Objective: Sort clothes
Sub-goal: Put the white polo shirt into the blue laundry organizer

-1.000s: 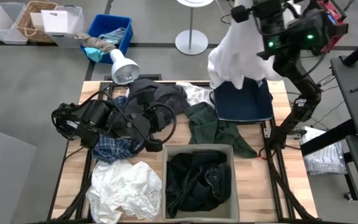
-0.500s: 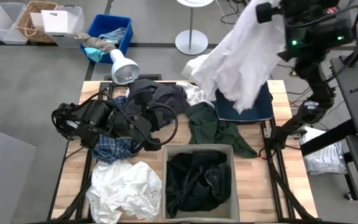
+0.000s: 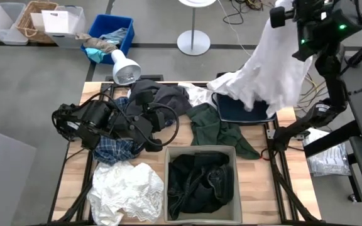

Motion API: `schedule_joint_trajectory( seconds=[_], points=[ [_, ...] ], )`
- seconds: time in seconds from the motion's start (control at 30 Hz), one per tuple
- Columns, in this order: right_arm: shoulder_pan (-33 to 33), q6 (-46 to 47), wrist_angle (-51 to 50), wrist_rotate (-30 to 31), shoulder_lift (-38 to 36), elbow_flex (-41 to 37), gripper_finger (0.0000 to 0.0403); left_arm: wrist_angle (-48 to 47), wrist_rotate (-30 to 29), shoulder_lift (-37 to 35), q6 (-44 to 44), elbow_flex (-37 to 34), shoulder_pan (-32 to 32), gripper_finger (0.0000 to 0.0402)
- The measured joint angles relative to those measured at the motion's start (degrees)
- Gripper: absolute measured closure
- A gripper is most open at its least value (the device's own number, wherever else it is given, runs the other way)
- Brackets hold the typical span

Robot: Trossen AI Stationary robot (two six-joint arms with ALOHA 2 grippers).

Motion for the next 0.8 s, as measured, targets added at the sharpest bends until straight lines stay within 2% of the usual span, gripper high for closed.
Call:
schedule_joint_trajectory(
  seconds=[0.13, 0.3, 0.43, 0.57, 0.67, 0.73, 0.8],
  points=[
    [0.3, 9.8, -5.0, -4.8, 1.3, 0.0, 0.0394, 0.0, 0.0, 0.0, 0.0, 0.0, 0.0, 0.0402],
    [0.4, 27.5, -17.4, -12.6, 3.0, -0.1, 0.0394, 0.0, 0.0, 0.0, -0.4, 0.0, 0.0, 0.0402],
    [-0.2, 32.7, -22.2, -16.4, 3.3, -0.1, 0.0394, 0.0, 0.0, 0.0, -1.2, 0.0, 0.0, 0.0402],
    [-0.8, 31.9, -26.3, -15.4, 3.0, -0.1, 0.0394, -0.1, 0.0, -0.1, -1.5, 0.0, 0.0, 0.0402],
    [-1.8, 30.9, -33.9, -9.6, 2.4, -0.1, 0.0394, -0.2, 0.0, -0.1, -1.5, 0.0, 0.0, 0.0402],
    [-3.1, 33.5, -40.5, -6.6, 2.2, 0.0, 0.0394, -0.2, 0.0, -0.1, -1.5, 0.0, 0.0, 0.0402],
    [-4.7, 38.9, -46.3, -7.4, 2.2, -0.2, 0.0394, -0.2, 0.0, -0.1, -1.5, 0.0, 0.0, 0.0402]
  ],
)
